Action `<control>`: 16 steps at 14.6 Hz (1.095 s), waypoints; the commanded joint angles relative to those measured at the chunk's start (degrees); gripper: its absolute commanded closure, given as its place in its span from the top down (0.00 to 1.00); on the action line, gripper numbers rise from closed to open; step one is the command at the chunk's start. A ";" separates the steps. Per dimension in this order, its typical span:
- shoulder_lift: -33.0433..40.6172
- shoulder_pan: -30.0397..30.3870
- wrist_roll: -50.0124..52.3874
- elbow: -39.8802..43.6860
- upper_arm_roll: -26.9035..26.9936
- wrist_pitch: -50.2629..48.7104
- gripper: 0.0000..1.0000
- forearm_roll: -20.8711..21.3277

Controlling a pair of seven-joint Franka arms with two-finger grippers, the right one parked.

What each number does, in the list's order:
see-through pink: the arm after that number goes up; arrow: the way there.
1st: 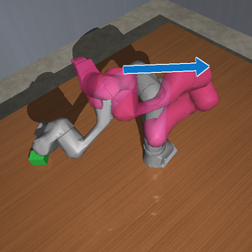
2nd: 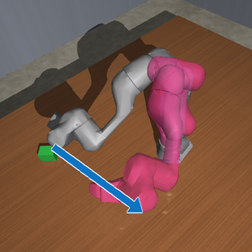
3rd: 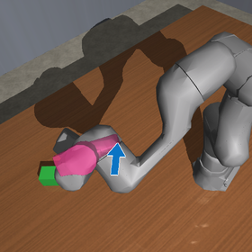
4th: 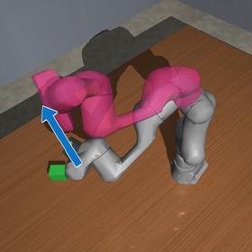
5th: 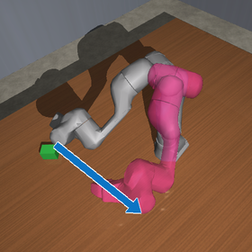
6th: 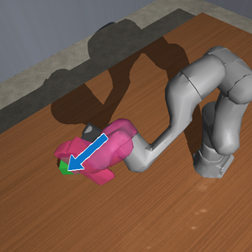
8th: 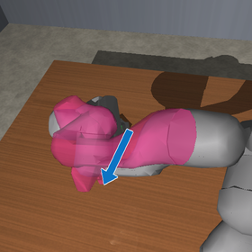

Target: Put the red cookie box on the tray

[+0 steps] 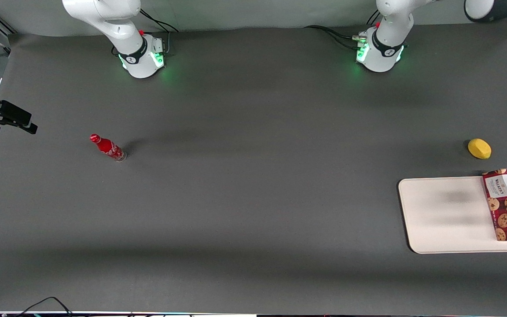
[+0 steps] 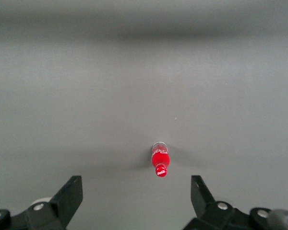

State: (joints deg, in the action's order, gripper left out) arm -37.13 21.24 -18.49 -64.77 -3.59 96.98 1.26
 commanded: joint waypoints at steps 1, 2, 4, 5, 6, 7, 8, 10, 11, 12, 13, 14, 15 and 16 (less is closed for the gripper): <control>12.32 -5.32 4.42 -8.17 0.70 -5.56 1.00 1.20; 13.99 -6.73 6.17 -8.35 0.69 -8.62 1.00 1.03; 16.90 -9.63 11.44 -8.61 0.69 -13.29 1.00 0.59; 18.39 -11.47 13.55 -9.22 0.69 -14.44 1.00 0.41; 19.89 -12.27 15.31 -10.36 0.61 -14.98 1.00 0.32; 21.64 -13.15 15.59 -11.85 0.43 -15.16 1.00 0.24; 24.09 -14.12 15.94 -14.22 0.34 -14.90 1.00 0.24; 30.24 -15.26 15.94 -20.01 -0.01 -13.93 1.00 0.24; 31.49 -15.62 15.94 -20.91 -0.10 -13.93 1.00 0.24; 32.02 -15.97 16.20 -21.01 -0.71 -14.54 1.00 0.15; 32.99 -16.84 17.69 -21.79 -1.06 -14.98 1.00 0.15; 34.48 -18.24 19.62 -23.80 -1.06 -14.46 1.00 0.15; 35.62 -19.56 20.33 -24.69 -0.98 -14.28 1.00 0.15; 35.81 -21.58 20.51 -24.35 -0.72 -14.63 1.00 0.15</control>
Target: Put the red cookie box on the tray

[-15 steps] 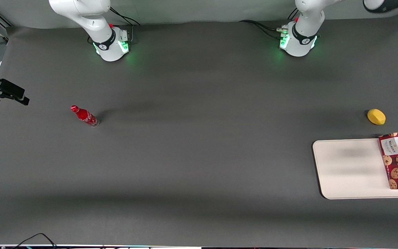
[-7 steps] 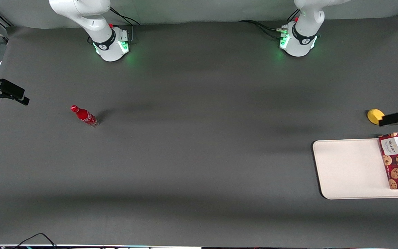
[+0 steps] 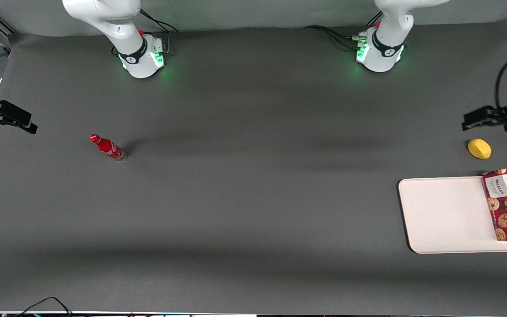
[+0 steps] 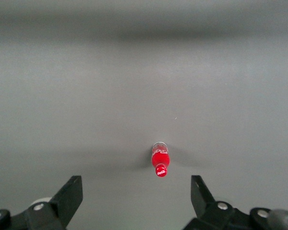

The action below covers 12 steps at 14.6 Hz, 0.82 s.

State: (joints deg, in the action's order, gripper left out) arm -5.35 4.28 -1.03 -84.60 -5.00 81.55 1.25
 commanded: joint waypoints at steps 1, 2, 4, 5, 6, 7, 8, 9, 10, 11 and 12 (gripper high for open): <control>4.20 -5.67 3.14 -4.60 0.95 0.54 1.00 0.16; 4.99 -5.86 3.23 -4.87 1.04 0.01 1.00 0.16; 6.40 -5.95 3.23 -5.83 0.96 -0.16 1.00 0.16; 6.49 -6.12 3.32 -5.66 0.87 0.27 1.00 0.16; 6.05 -6.56 3.32 -4.79 0.87 0.71 1.00 0.16; 5.70 -6.65 3.32 -3.74 0.78 0.71 1.00 0.16; 5.09 -6.74 3.40 -3.46 0.78 0.63 1.00 0.16; 4.91 -6.65 3.32 -3.38 0.78 0.97 1.00 0.16; 4.73 -6.65 3.32 -3.11 0.78 1.15 1.00 0.16; 4.29 -6.65 3.32 -2.33 0.78 1.06 1.00 0.16; 4.03 -6.65 3.32 -1.88 0.78 1.06 1.00 0.42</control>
